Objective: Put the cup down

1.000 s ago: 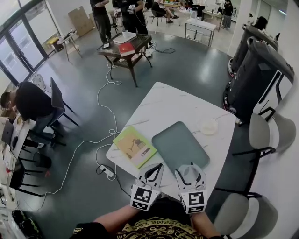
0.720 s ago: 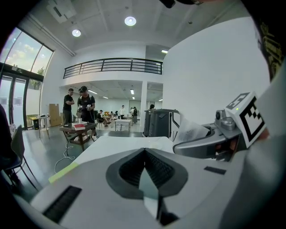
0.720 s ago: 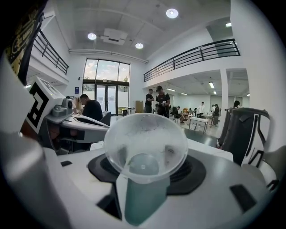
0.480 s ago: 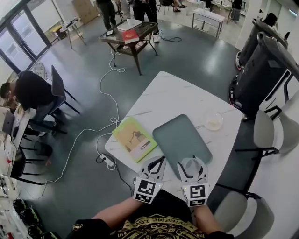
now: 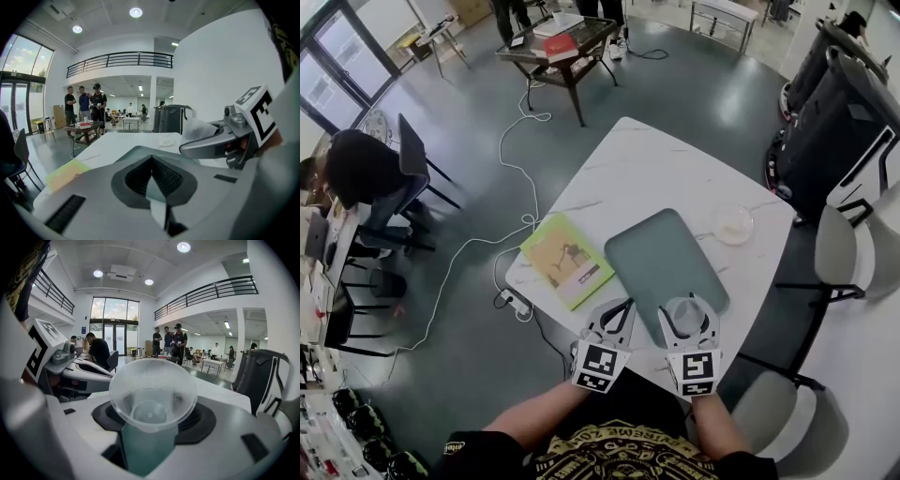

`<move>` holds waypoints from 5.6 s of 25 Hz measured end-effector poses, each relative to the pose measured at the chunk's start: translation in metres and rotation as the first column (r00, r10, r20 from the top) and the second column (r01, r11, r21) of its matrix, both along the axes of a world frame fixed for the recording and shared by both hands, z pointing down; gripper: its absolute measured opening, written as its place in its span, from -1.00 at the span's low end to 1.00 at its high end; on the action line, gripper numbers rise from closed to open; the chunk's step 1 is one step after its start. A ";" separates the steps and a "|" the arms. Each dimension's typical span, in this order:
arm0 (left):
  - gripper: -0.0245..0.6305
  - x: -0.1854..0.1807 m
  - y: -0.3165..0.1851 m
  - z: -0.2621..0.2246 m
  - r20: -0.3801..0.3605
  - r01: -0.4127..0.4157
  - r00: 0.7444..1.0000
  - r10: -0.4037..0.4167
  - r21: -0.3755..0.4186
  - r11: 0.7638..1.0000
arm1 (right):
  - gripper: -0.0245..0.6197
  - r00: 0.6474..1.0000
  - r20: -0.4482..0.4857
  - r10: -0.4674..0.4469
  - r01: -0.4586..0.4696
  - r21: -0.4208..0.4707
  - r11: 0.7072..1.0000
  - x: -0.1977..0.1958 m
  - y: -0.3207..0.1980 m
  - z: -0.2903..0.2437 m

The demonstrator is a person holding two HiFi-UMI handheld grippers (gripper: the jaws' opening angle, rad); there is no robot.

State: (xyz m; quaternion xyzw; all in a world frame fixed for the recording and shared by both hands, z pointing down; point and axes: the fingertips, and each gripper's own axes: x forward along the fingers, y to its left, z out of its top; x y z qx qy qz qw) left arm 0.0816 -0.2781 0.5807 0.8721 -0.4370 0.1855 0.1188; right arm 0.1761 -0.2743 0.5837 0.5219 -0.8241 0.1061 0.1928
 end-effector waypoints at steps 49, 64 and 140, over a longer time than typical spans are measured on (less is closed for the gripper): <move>-0.90 0.009 -0.028 0.072 0.085 0.016 0.996 -0.004 -0.134 0.991 | -0.06 0.994 -0.102 -0.027 0.012 -0.152 0.988 0.010 -0.040 0.110; -0.90 0.011 -0.027 0.074 0.082 0.013 0.997 -0.001 -0.145 0.989 | -0.06 0.991 -0.131 -0.021 -0.004 -0.186 0.983 0.016 -0.038 0.129; -0.90 -0.017 0.014 0.002 -0.066 -0.114 0.992 0.109 -0.074 0.991 | 0.05 0.976 -0.013 0.216 -0.215 -0.188 0.958 0.003 0.055 0.046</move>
